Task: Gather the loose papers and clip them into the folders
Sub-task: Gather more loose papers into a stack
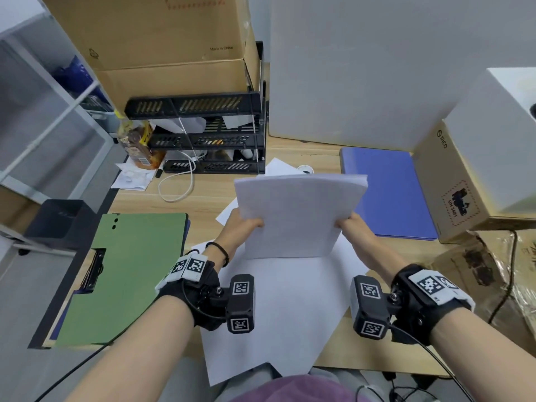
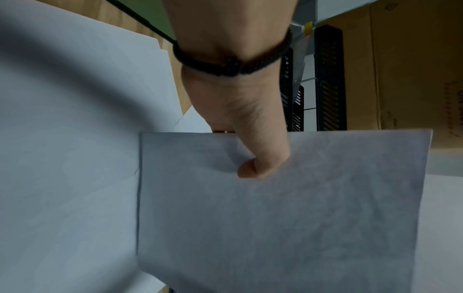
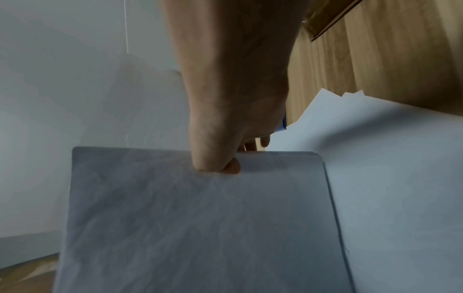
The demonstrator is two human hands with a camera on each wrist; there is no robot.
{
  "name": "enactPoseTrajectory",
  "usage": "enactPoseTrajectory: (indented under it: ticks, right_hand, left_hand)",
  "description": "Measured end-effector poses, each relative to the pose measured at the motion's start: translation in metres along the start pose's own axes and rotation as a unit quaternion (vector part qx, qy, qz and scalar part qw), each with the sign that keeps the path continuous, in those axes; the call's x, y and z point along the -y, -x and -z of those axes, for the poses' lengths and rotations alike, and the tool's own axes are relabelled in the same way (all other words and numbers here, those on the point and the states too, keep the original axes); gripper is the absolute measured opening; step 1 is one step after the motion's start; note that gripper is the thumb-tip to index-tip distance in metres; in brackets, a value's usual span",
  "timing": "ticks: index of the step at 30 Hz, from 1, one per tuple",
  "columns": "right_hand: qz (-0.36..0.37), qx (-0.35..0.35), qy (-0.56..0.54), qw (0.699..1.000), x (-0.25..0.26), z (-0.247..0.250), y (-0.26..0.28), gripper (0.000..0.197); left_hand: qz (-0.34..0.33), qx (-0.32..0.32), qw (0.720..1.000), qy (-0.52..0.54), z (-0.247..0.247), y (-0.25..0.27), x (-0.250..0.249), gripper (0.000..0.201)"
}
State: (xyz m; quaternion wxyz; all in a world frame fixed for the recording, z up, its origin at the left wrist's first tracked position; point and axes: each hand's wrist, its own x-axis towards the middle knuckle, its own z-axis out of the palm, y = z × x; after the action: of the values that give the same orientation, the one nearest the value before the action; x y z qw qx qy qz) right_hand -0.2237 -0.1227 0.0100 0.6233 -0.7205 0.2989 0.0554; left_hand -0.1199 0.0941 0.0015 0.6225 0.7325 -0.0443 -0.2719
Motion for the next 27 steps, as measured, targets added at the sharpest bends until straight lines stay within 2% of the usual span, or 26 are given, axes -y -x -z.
enactPoseTrajectory:
  ticks: [4,7,9,12,14,15,18,19,21,22,24,25,26,27]
  right_hand:
    - [-0.010,0.018,-0.009,1.000,-0.008,0.002,0.001,0.036]
    - [-0.024,0.057,0.010,0.998,-0.025,0.001,0.004,0.030]
    - [-0.012,0.033,0.015,0.999,-0.026,0.000,0.003,0.026]
    - [0.025,-0.059,0.046,0.997,-0.016,0.000,-0.005,0.027]
    - [0.041,-0.080,0.074,0.993,-0.010,0.002,-0.011,0.030]
    - [0.043,-0.076,0.091,0.992,-0.008,0.005,-0.014,0.032]
    - [0.036,-0.029,0.180,0.983,-0.013,0.013,-0.018,0.032]
    - [0.039,-0.004,0.210,0.977,-0.015,0.015,-0.018,0.031]
    - [0.045,0.046,0.243,0.968,-0.018,0.014,-0.016,0.030]
    - [0.050,0.064,0.252,0.964,-0.018,0.013,-0.015,0.031]
    - [0.057,0.079,0.262,0.960,-0.015,0.011,-0.012,0.034]
    - [0.052,0.080,0.258,0.961,-0.015,0.011,-0.012,0.035]
    - [0.040,0.083,0.247,0.965,-0.017,0.013,-0.012,0.034]
    - [0.022,0.088,0.226,0.970,-0.019,0.016,-0.012,0.033]
  left_hand:
    - [0.017,-0.005,1.000,0.021,0.002,0.000,0.010,0.027]
    - [0.041,0.007,0.999,-0.016,0.004,0.004,0.025,0.023]
    - [0.042,0.008,0.999,-0.028,0.003,0.003,0.025,0.028]
    - [0.033,0.043,0.998,-0.036,0.005,-0.004,0.007,0.031]
    - [0.022,0.057,0.996,-0.058,0.010,-0.012,-0.002,0.044]
    - [0.009,0.035,0.996,-0.078,0.013,-0.016,-0.004,0.056]
    - [-0.038,-0.101,0.976,-0.189,0.025,-0.029,-0.003,0.100]
    - [-0.052,-0.113,0.965,-0.231,0.027,-0.032,-0.003,0.106]
    - [-0.067,-0.071,0.954,-0.283,0.027,-0.036,-0.005,0.097]
    - [-0.069,-0.024,0.955,-0.289,0.027,-0.037,-0.006,0.081]
    - [-0.057,0.070,0.951,-0.296,0.023,-0.038,-0.008,0.036]
    - [-0.050,0.098,0.948,-0.298,0.021,-0.035,-0.009,0.016]
    - [-0.041,0.110,0.949,-0.294,0.020,-0.034,-0.008,0.006]
    - [-0.039,0.114,0.951,-0.284,0.021,-0.031,-0.006,0.007]
